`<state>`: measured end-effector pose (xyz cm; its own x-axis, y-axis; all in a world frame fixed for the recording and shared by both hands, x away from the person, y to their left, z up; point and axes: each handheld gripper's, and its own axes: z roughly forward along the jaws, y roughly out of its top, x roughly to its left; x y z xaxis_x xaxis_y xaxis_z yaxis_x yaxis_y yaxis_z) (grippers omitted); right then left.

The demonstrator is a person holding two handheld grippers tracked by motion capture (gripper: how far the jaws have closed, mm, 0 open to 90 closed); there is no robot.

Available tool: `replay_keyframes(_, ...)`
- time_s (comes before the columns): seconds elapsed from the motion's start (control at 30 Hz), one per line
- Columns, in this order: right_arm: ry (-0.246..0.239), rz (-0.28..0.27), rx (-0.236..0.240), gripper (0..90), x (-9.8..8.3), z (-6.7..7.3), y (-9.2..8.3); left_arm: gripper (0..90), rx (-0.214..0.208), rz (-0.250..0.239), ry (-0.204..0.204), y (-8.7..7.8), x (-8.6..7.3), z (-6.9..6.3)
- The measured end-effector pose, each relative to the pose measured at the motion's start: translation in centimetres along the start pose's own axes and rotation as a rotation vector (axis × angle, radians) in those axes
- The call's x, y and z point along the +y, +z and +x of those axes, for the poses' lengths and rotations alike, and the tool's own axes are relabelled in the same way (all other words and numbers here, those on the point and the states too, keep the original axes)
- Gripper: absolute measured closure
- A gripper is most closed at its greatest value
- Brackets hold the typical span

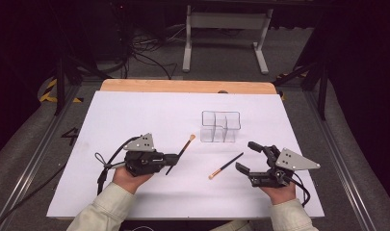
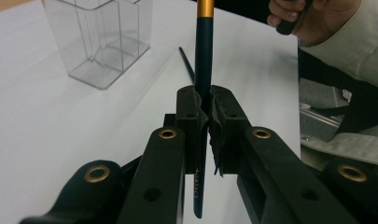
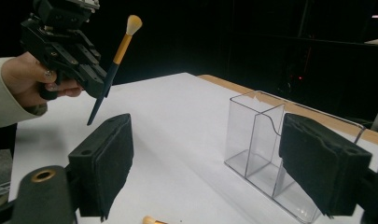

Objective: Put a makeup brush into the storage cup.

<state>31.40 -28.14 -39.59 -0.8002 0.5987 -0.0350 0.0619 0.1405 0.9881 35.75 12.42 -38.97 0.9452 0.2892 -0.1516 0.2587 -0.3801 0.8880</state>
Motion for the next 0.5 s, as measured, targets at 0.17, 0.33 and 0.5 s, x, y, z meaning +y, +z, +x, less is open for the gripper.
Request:
replay_keyframes(0.17,0.022,-0.009,0.034,20.1,0.3,0.1,0.1,82.8,-0.049,-0.076,0.032,0.3,-0.7,0.4)
replay_keyframes(0.33,0.021,-0.001,0.058,20.4,0.6,0.3,0.3,82.8,-0.076,-0.135,0.077,0.8,-1.2,0.6)
replay_keyframes(0.5,0.013,0.016,0.077,21.4,0.9,0.7,0.7,82.8,-0.091,-0.164,0.1,1.4,-1.3,0.6)
